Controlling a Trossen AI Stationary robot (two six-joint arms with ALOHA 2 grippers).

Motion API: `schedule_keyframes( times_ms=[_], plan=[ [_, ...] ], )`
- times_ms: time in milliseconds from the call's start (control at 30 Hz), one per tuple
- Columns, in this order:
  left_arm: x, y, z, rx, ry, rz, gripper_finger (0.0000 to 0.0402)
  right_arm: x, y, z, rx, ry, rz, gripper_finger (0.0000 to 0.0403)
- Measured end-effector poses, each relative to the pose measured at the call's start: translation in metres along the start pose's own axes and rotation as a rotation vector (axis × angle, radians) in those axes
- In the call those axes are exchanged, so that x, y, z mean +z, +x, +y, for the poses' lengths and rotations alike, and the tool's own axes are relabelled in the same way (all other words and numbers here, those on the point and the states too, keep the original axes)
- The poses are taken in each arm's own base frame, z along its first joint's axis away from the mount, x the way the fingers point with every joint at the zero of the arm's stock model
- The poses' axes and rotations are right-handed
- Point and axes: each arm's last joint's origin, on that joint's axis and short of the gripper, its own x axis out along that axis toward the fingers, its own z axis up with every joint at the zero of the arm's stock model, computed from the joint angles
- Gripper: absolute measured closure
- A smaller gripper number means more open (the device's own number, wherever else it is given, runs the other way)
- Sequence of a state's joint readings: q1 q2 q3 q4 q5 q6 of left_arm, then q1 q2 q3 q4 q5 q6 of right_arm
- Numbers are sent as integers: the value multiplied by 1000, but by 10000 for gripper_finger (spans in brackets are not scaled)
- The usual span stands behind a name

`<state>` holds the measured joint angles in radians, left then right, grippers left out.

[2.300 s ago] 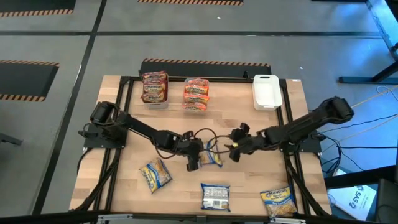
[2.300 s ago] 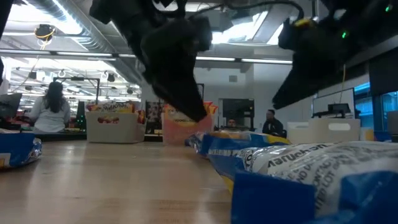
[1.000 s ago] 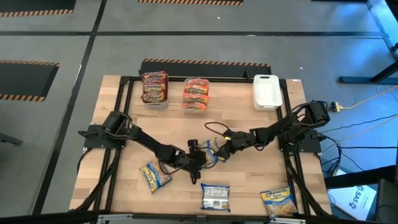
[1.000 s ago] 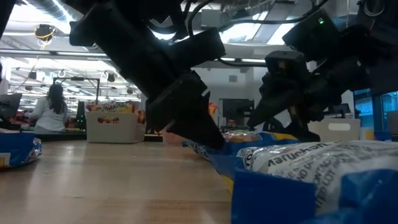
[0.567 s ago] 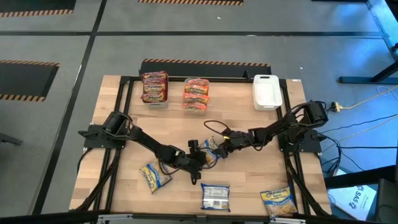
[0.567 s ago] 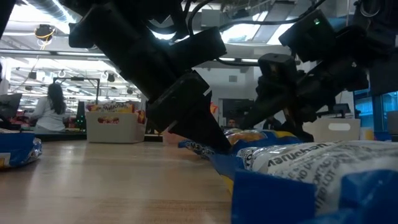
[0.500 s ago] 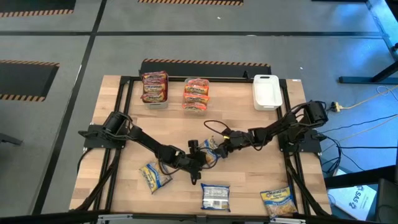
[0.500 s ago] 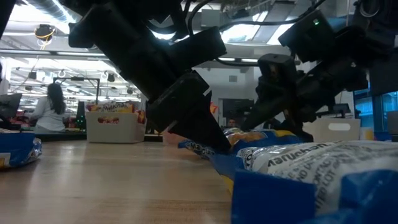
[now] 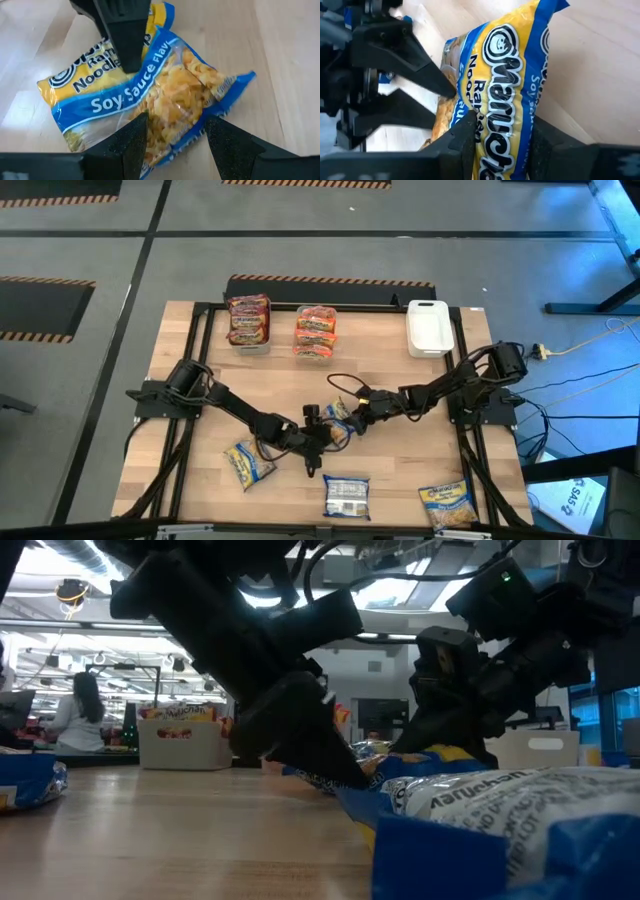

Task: Sort Maruchan noodles
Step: Put the center top blue noodle into the white bin

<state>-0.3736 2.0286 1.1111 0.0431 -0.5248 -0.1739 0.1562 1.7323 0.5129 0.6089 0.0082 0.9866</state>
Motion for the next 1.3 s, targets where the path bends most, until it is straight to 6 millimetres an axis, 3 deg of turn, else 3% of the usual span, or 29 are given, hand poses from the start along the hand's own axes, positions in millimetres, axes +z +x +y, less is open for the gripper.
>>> schedule_keyframes(
  times_ms=[167,333,567,733,933,1133,1300],
  plan=[
    [10,-22,7,-11,38,5,208,2,-5,3,4,-72,-6,295],
    [21,-49,19,-2,45,15,208,7,-16,10,3,-139,-11,333],
    [31,-69,26,-11,31,-9,208,17,-46,23,-17,-274,-42,363],
    [32,-73,25,-17,34,-19,208,26,-82,31,-83,-418,-108,364],
    [31,-74,24,-16,42,-11,208,42,-143,42,-294,-679,-204,362],
    [31,-74,25,-7,49,-11,208,81,-211,59,-723,-907,-284,365],
    [31,-73,26,-1,48,-6,208,117,-236,56,-959,-1040,-211,364]
  ],
)
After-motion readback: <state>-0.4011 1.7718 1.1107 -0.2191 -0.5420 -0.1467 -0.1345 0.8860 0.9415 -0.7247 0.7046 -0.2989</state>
